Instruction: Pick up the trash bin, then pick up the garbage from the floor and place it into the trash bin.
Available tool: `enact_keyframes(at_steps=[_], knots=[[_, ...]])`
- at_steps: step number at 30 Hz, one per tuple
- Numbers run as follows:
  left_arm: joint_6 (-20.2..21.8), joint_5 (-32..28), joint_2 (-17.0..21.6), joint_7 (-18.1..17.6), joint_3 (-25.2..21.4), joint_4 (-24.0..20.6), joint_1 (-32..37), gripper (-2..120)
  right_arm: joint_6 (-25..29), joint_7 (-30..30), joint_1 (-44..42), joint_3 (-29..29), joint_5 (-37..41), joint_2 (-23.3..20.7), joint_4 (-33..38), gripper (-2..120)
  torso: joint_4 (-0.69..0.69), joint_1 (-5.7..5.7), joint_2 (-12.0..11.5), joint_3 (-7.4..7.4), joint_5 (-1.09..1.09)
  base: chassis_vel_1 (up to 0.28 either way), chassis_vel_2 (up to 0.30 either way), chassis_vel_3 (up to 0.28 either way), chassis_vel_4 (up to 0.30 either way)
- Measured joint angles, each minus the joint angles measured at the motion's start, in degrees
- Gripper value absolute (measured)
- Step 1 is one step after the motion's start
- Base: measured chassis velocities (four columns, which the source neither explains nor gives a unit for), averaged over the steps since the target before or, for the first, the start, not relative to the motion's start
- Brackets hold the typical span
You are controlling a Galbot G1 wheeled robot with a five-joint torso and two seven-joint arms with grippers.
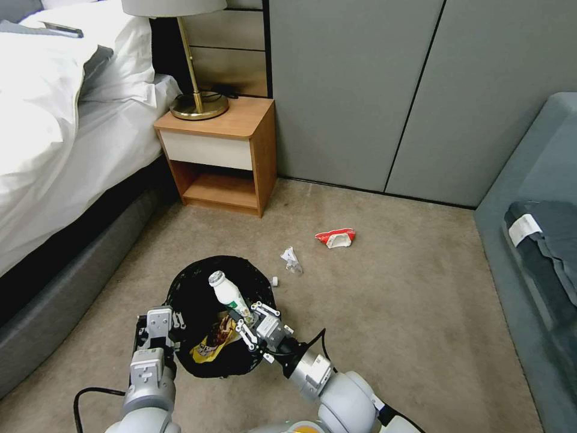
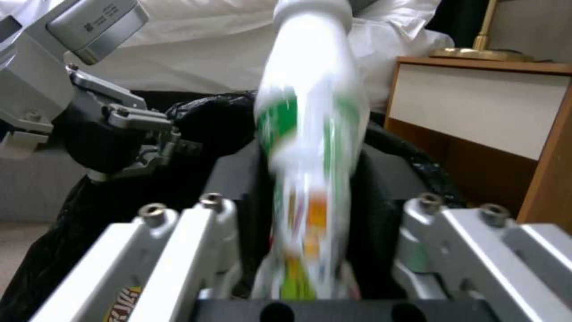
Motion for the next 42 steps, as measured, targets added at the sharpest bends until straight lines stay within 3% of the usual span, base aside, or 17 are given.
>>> enact_keyframes(at_steps=[7, 12, 15, 21, 28, 30, 35, 42], knots=[[0.09, 0.08, 0.05, 0.06, -0.08, 0.25, -0.25, 0, -0.63, 0.56, -0.38, 0.15, -0.02, -0.37, 1.35, 71, 0.00, 0.00, 0.00, 0.00, 0.00, 0.000, 0.000, 0.000, 0.000], [0.09, 0.08, -0.02, 0.07, -0.08, 0.28, -0.23, 0, -0.67, 0.76, -0.70, 0.16, -0.10, -0.45, 1.89, 83, 0.00, 0.00, 0.00, 0.00, 0.00, 0.000, 0.000, 0.000, 0.000], [0.09, 0.11, -0.03, 0.07, -0.08, 0.28, -0.21, 0, -0.69, 0.75, -0.80, 0.10, -0.24, -0.50, 2.74, 97, 0.00, 0.00, 0.00, 0.00, 0.00, 0.000, 0.000, 0.000, 0.000], [0.09, 0.12, -0.03, 0.07, -0.30, 0.37, -0.25, 0, -0.71, 1.06, -0.95, 0.40, -0.64, -0.67, 5.48, 100, 0.00, 0.00, 0.00, 0.00, 0.00, 0.000, 0.000, 0.000, 0.000], [0.02, 0.10, 0.05, 0.07, -1.09, 1.07, -0.32, 0, -2.48, 6.57, -2.70, 4.41, -1.26, -0.80, 18.03, 100, 0.00, 0.00, 0.00, 0.00, 0.00, 0.000, 0.000, 0.000, 0.000], [0.00, 0.08, 0.08, 0.07, -1.16, 1.08, -0.30, 0, -2.61, 7.02, -2.91, 4.91, -1.26, -0.80, 18.81, 100, 0.00, 0.00, 0.00, 0.00, 0.00, 0.000, 0.000, 0.000, 0.000], [-0.19, -0.49, 0.38, 0.07, -2.01, 1.08, -0.19, 0, -3.19, 12.17, -7.78, 12.67, -1.35, -0.01, 25.50, 100, -0.01, 0.00, 0.00, 0.00, 0.00, 0.000, 0.000, 0.000, 0.000], [-0.32, -2.38, 0.79, 0.06, -3.60, 0.58, -0.20, 0, -1.81, 17.38, -18.93, 20.45, -2.19, 1.27, 26.09, 100, -0.01, 0.00, 0.00, -0.01, 0.00, 0.000, 0.000, 0.000, 0.000]])
